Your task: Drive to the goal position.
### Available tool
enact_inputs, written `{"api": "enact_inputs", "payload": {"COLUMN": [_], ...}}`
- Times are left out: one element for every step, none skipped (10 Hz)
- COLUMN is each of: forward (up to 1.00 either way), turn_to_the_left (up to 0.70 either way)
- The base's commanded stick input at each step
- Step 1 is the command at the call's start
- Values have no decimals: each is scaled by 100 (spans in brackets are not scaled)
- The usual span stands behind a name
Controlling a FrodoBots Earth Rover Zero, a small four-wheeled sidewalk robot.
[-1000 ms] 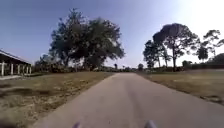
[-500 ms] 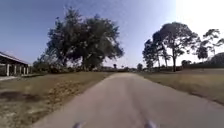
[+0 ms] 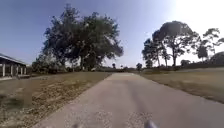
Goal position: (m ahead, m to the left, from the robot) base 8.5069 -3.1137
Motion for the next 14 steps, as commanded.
{"api": "enact_inputs", "payload": {"forward": [100, 100, 100, 100, 100, 100, 100, 100, 100, 100, 100, 100, 100, 100], "turn_to_the_left": [-1, -1, -3, -1, -1, -1, -1, -1, -1, -1, -3, -4, -21, -22]}}
